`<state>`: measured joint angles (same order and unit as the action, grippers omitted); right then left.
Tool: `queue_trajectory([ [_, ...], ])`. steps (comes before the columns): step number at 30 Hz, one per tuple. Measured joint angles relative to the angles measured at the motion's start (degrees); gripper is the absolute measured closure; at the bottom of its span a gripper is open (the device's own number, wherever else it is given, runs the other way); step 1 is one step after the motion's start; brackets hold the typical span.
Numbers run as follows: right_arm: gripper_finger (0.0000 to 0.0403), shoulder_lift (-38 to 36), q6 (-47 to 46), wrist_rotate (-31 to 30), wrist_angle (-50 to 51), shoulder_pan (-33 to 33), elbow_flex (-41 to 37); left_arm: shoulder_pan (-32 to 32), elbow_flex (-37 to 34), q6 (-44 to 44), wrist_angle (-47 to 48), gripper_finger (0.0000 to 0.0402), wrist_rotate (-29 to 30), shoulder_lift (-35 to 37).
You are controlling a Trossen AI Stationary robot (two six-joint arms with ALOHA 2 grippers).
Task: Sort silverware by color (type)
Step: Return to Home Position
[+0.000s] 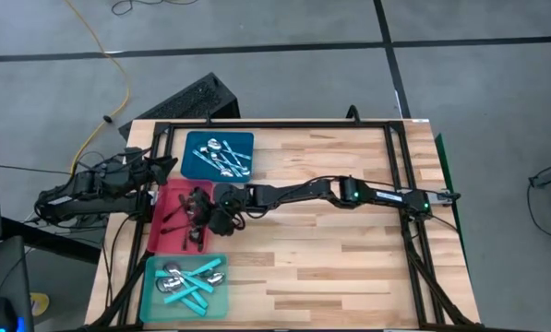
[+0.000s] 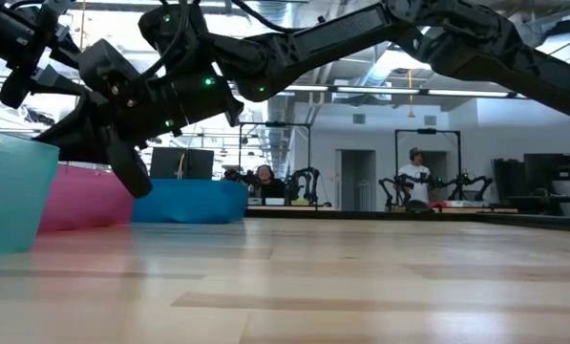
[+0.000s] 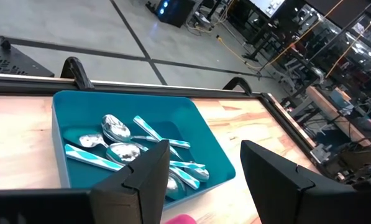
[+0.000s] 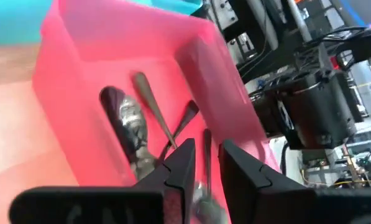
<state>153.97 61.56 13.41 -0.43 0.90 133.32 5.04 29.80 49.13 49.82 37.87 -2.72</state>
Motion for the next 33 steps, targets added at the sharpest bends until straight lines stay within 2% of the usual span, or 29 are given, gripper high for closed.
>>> queue_trajectory([
  [2,0.0304,-0.18,-1.84,-0.58,-0.35,0.07,0.25,-0.02,0.0,0.04,-0.02,0.0219,0.0,0.0],
  [5,0.0301,-1.3,-5.48,-6.23,-0.21,0.76,1.55,0.0,0.0,1.16,-0.61,0.0219,-0.06,-0.01],
  [10,0.03,-9.17,-9.42,-14.93,1.12,1.73,1.27,0.0,0.02,1.21,-2.55,0.0219,-0.91,0.0],
  [21,0.03,-30.97,-27.37,-16.65,24.22,0.9,1.3,0.0,0.56,-7.55,-11.13,0.0234,-3.18,0.0],
  [26,0.03,-39.81,-35.89,-16.93,32.42,0.51,1.36,0.0,0.57,-7.97,-12.55,0.0234,-3.17,-0.02],
  [31,0.03,-48.88,-44.97,-23.7,41.36,1.09,1.25,-0.01,0.58,-7.92,-13.99,0.0234,-3.17,-0.02],
  [33,0.03,-53.23,-47.2,-24.5,46.07,1.64,1.36,0.0,0.59,-7.52,-13.86,0.0234,-3.17,-0.02],
])
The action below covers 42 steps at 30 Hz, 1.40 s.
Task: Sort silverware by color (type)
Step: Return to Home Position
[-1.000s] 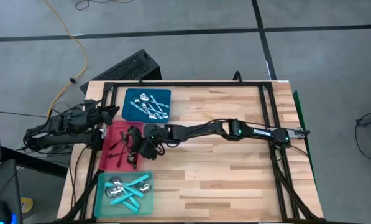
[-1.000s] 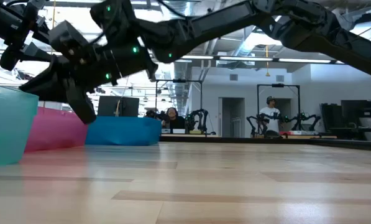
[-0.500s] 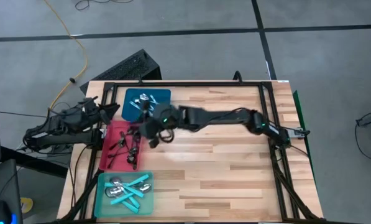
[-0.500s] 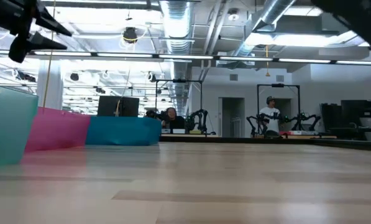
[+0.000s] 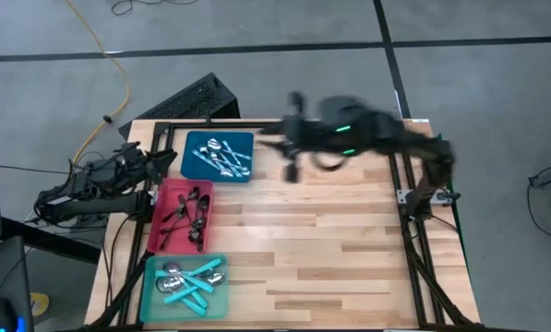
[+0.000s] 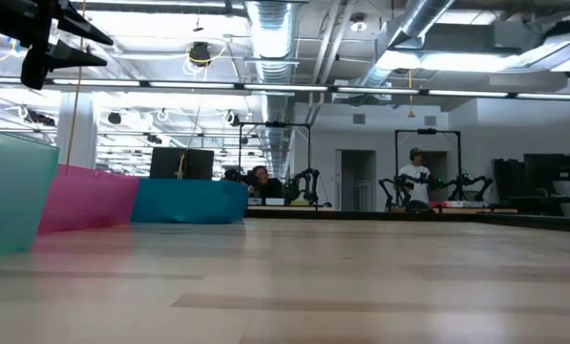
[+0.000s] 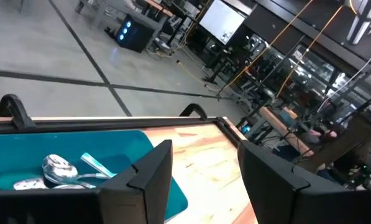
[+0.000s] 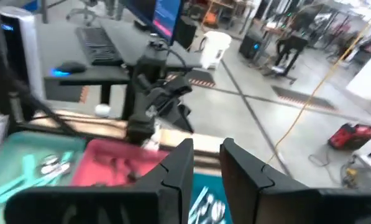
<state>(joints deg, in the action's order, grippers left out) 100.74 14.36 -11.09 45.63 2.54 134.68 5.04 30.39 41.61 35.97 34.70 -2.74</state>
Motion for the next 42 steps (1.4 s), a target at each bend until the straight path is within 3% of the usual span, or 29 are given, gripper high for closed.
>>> queue_trajectory([
  [6,0.03,-10.52,-5.81,0.3,18.3,2.41,-0.09,0.0,0.0,2.22,0.04,0.0235,0.28,0.0],
  [9,0.03,-15.09,-8.69,0.24,23.62,3.49,-0.09,0.0,0.0,2.59,-0.05,0.0235,-2.37,0.0],
  [13,0.03,-20.3,-12.12,0.22,26.3,3.91,-1.57,0.0,0.0,-0.45,-1.49,0.0235,-5.23,0.0],
  [17,0.03,-25.93,-14.39,-3.63,25.47,4.47,-9.59,0.0,0.11,-2.73,-4.13,0.0235,-5.56,0.08],
  [21,0.03,-33.96,-17.31,-10.95,18.03,5.94,-24.97,-0.02,3.04,-4.57,-3.26,0.0235,-3.19,0.92],
  [27,0.03,-50.72,-20.43,-11.54,-3.38,7.21,-52.86,0.0,6.86,-9.18,-1.1,0.0235,1.82,2.69],
  [32,0.03,-64.09,-23.02,-11.54,-21.67,7.31,-72.33,0.0,7.17,-10.08,-0.02,0.0235,1.77,2.58],
  [35,0.03,-71.28,-23.28,-11.6,-29.01,8.16,-79.84,0.0,7.17,-10.03,1.68,0.0235,-0.29,2.6],
  [42,0.03,-81.7,-26.74,-14.98,-31.65,10.61,-89.88,0.0,7.17,-8.3,6.63,0.0235,0.75,2.6],
])
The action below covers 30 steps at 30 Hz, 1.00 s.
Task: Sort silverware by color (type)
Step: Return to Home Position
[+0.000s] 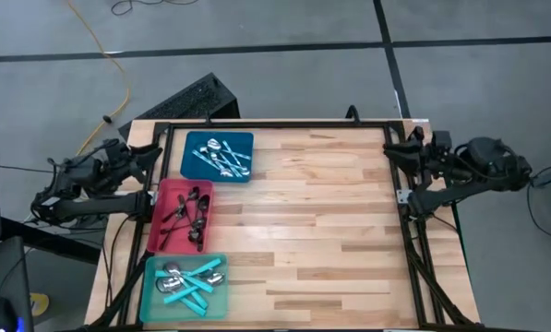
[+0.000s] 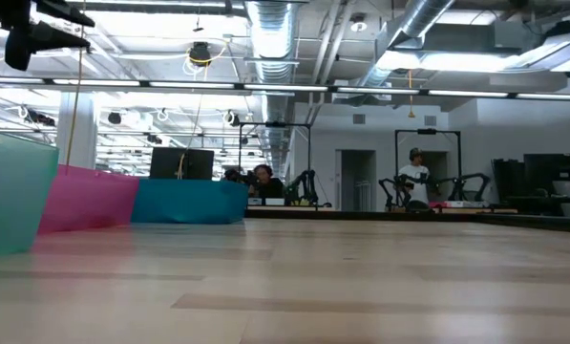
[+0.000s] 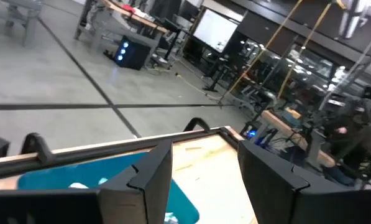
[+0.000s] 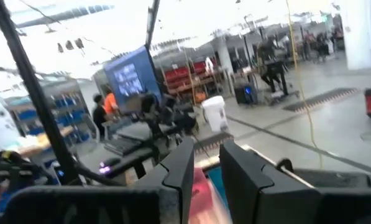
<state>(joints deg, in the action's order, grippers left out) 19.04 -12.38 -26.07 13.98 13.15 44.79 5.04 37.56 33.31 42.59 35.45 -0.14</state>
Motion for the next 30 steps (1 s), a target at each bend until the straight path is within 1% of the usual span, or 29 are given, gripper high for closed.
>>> queue_trajectory([
  [3,0.03,-3.76,0.17,0.0,-0.31,0.62,-2.51,0.0,-0.54,0.82,0.39,0.0235,0.78,0.02],
  [6,0.03,-6.87,0.15,0.0,-0.74,1.15,-5.8,0.0,-2.04,0.86,-1.32,0.0235,-0.62,0.02],
  [9,0.03,-9.96,0.21,0.01,-4.21,1.22,-9.67,0.0,-5.15,0.53,-5.88,0.0235,-4.22,0.02],
  [12,0.03,-12.65,-0.24,0.01,-4.25,1.17,-14.1,-0.01,-8.3,-0.82,-10.89,0.0235,-8.28,0.02],
  [14,0.03,-14.61,-0.68,0.01,-5.16,1.09,-16.74,-0.01,-9.38,-1.06,-11.97,0.0235,-9.99,0.0],
  [18,0.03,-18.58,0.77,-0.04,-11.37,1.09,-23.3,0.0,-11.91,-3.46,-17.01,0.0235,-13.8,0.02],
  [21,0.03,-18.79,2.64,0.05,-18.42,1.11,-29.36,-0.02,-14.87,-4.9,-22.96,0.0235,-15.12,0.03],
  [24,0.03,-18.83,3.69,0.14,-25.4,1.07,-33.77,-0.02,-18.41,-7.18,-29.93,0.0235,-20.5,0.02],
  [26,0.03,-18.89,3.94,-0.69,-28.07,1.02,-36.66,-0.04,-21.15,-7.4,-33.96,0.0235,-23.99,0.07],
  [30,0.03,-18.9,4.81,-1.43,-32.62,1.03,-40.46,-0.04,-26.45,-5.95,-39.21,0.0235,-25.04,0.0],
])
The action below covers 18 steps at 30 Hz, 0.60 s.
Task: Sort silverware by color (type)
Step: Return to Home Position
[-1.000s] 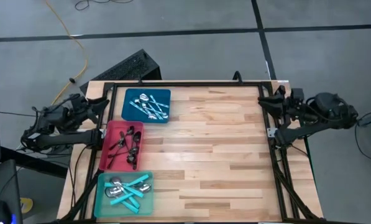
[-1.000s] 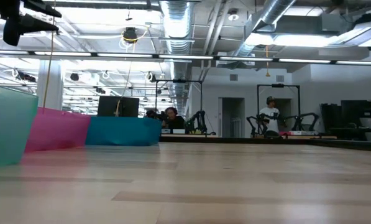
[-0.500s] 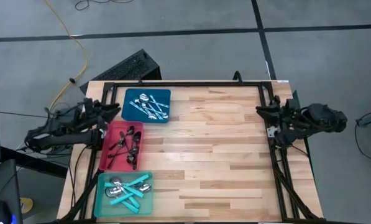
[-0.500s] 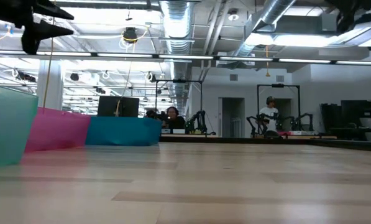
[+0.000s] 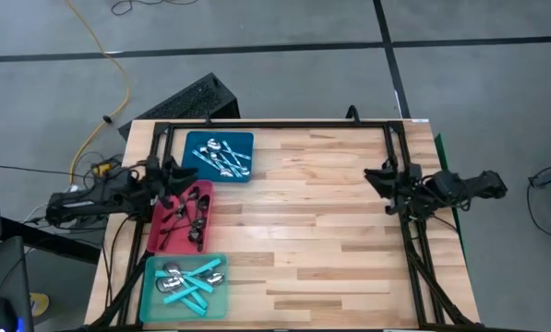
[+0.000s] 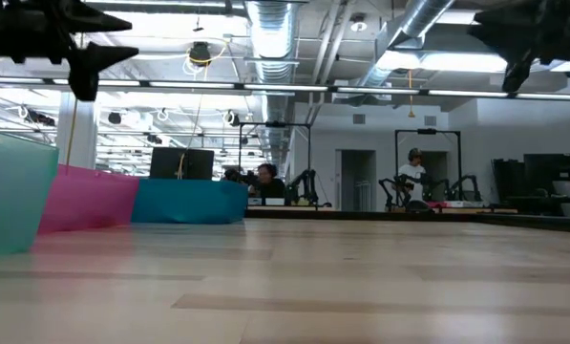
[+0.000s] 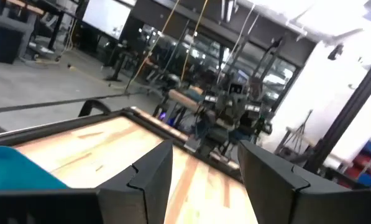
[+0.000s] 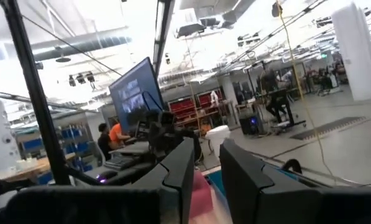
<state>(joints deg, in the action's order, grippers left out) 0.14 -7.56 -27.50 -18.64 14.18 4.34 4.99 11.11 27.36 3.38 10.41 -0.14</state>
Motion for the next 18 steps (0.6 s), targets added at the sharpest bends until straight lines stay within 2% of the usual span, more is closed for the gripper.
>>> queue_trajectory([
  [5,0.03,0.01,2.03,0.26,-5.1,0.06,-3.85,0.0,-5.99,1.6,-6.16,0.0235,-1.22,0.04],
  [11,0.03,0.0,1.61,-1.44,-0.34,-1.47,-3.85,0.02,-10.46,2.59,-8.21,0.0235,-1.61,0.05],
  [15,0.03,0.02,-0.98,-5.67,3.97,-3.86,-3.87,0.04,-10.49,2.05,-6.7,0.0235,-2.5,-0.19],
  [18,0.03,0.03,-3.31,-6.13,5.66,-6.23,-3.87,0.04,-10.51,-0.37,-6.56,0.0235,-2.16,-0.03],
])
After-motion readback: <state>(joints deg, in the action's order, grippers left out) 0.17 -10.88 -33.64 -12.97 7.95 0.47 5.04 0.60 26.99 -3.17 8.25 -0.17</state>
